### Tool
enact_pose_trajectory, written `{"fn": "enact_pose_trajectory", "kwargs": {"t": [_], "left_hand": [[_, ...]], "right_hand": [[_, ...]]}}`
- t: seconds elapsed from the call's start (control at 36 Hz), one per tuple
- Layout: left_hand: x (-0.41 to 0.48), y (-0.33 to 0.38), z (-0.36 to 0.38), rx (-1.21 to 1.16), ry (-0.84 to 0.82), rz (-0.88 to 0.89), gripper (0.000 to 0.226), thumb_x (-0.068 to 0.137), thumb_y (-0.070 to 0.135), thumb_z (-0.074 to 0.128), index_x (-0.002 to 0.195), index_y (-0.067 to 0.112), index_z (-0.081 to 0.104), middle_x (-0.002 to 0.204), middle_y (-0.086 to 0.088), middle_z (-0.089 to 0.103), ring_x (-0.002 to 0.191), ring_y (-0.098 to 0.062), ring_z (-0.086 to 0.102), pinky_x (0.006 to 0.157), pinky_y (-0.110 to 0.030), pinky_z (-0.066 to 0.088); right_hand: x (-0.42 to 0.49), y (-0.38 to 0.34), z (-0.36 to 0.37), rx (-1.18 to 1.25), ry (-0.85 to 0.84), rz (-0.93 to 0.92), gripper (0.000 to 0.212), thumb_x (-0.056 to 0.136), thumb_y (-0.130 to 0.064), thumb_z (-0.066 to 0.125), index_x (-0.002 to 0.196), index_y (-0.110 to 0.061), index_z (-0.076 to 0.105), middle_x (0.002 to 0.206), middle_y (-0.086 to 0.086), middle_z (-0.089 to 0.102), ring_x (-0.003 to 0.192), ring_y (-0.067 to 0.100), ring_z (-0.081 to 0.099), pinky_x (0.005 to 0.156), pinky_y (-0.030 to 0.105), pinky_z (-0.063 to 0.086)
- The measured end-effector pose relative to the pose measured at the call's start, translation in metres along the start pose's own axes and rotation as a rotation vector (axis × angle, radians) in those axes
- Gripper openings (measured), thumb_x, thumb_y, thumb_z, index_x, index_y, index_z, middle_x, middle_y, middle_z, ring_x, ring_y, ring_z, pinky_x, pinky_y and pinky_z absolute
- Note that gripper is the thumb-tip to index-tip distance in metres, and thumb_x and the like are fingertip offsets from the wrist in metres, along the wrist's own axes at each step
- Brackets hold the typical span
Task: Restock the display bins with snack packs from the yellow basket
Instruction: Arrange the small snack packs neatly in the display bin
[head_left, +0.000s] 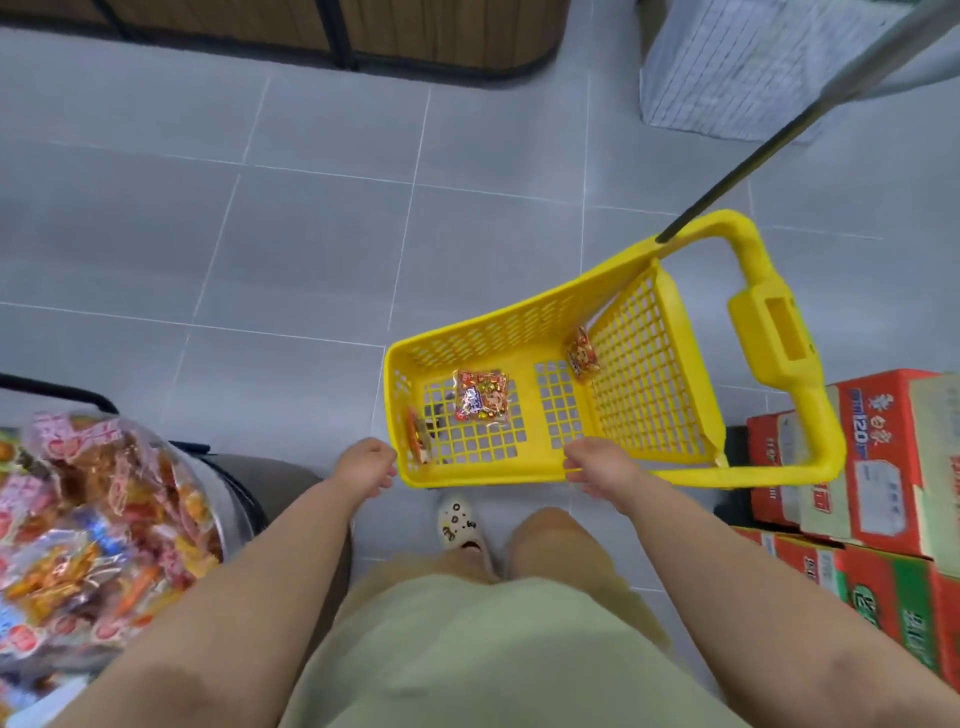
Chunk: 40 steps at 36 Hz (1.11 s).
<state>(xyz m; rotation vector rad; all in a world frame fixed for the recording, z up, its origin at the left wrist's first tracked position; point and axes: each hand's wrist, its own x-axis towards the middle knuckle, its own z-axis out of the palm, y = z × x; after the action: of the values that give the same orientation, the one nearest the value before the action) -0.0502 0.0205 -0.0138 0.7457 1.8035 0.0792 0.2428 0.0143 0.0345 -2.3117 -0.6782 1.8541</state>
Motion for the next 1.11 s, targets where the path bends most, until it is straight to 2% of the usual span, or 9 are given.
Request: {"fn": "enact_pose_trajectory", "kwargs": {"t": [0.11,0.25,0.36,0.44,0.53,0.67,0.81,1.0,1.11], "left_hand": [[0.026,0.017,-0.013,-0.054,0.082,-0.024,0.022,0.093,0.014,0.049,0.071,0.014,0.053,0.074,-0.008,0.059,0.066,-0.024,0.055,0.056,-0.026,0.040],[0.067,0.021,-0.015,-0.141,0.151,-0.062,0.020,0.092,0.018,0.050,0.073,0.014,0.054,0.080,-0.012,0.060,0.075,-0.024,0.054,0.068,-0.031,0.042],[0.101,0.023,-0.008,-0.117,0.159,-0.055,0.040,0.096,0.038,0.053,0.122,0.007,0.056,0.120,-0.015,0.060,0.111,-0.031,0.057,0.093,-0.037,0.043],[0.123,0.025,0.001,-0.079,0.103,0.010,0.052,0.099,0.044,0.045,0.134,0.005,0.050,0.129,-0.014,0.058,0.119,-0.031,0.055,0.099,-0.037,0.042],[0.144,0.024,0.014,-0.075,0.101,0.060,0.047,0.100,0.047,0.041,0.127,0.011,0.054,0.118,-0.009,0.061,0.116,-0.031,0.057,0.086,-0.029,0.039],[0.158,0.022,0.032,-0.190,0.283,0.071,0.036,0.101,0.043,0.041,0.117,0.018,0.061,0.105,-0.002,0.063,0.093,-0.019,0.055,0.073,-0.017,0.029],[0.161,0.017,0.036,-0.268,0.338,0.126,0.014,0.100,0.033,0.048,0.092,0.026,0.056,0.074,0.019,0.052,0.067,0.006,0.048,0.051,0.002,0.030],[0.161,0.016,0.035,-0.291,0.350,0.131,0.025,0.099,0.035,0.050,0.074,0.034,0.053,0.073,0.015,0.056,0.064,0.006,0.051,0.050,0.000,0.035],[0.159,0.018,0.035,-0.324,0.338,0.124,0.025,0.098,0.039,0.049,0.074,0.036,0.054,0.076,0.012,0.058,0.070,-0.001,0.053,0.060,-0.014,0.040]], "right_hand": [[0.017,-0.040,0.008,0.093,-0.023,0.042,0.031,0.098,-0.017,0.044,0.124,-0.002,0.051,0.122,0.016,0.058,0.106,0.027,0.059,0.100,0.040,0.042],[0.065,-0.061,0.035,-0.045,-0.076,0.040,0.028,0.094,-0.014,0.046,0.117,0.001,0.054,0.085,0.006,0.054,0.074,0.017,0.052,0.073,0.032,0.044],[0.109,-0.061,0.069,-0.317,-0.162,0.042,0.018,0.092,-0.011,0.047,0.075,-0.012,0.053,0.098,0.006,0.053,0.083,0.021,0.052,0.072,0.034,0.041],[0.137,-0.055,0.097,-0.418,-0.227,0.056,0.019,0.093,-0.016,0.048,0.102,-0.006,0.060,0.097,0.008,0.059,0.089,0.023,0.061,0.072,0.033,0.043],[0.158,-0.044,0.124,-0.501,-0.284,0.054,0.022,0.090,-0.019,0.053,0.101,-0.003,0.061,0.103,0.013,0.064,0.103,0.030,0.064,0.071,0.032,0.042],[0.179,-0.025,0.168,-0.522,-0.329,-0.007,0.064,0.083,-0.035,0.066,0.138,-0.013,0.043,0.137,0.005,0.049,0.121,0.024,0.050,0.085,0.025,0.037],[0.191,-0.020,0.205,-0.506,-0.301,-0.098,0.040,0.082,-0.028,0.065,0.120,-0.017,0.058,0.117,0.009,0.064,0.110,0.029,0.058,0.076,0.025,0.038],[0.190,-0.017,0.227,-0.261,-0.331,-0.085,0.061,0.081,-0.019,0.060,0.139,-0.018,0.038,0.124,0.007,0.059,0.112,0.027,0.056,0.088,0.032,0.045],[0.194,-0.016,0.226,-0.394,-0.256,-0.168,0.056,0.080,-0.020,0.064,0.133,-0.012,0.045,0.124,0.012,0.058,0.114,0.030,0.055,0.095,0.039,0.046]]}}
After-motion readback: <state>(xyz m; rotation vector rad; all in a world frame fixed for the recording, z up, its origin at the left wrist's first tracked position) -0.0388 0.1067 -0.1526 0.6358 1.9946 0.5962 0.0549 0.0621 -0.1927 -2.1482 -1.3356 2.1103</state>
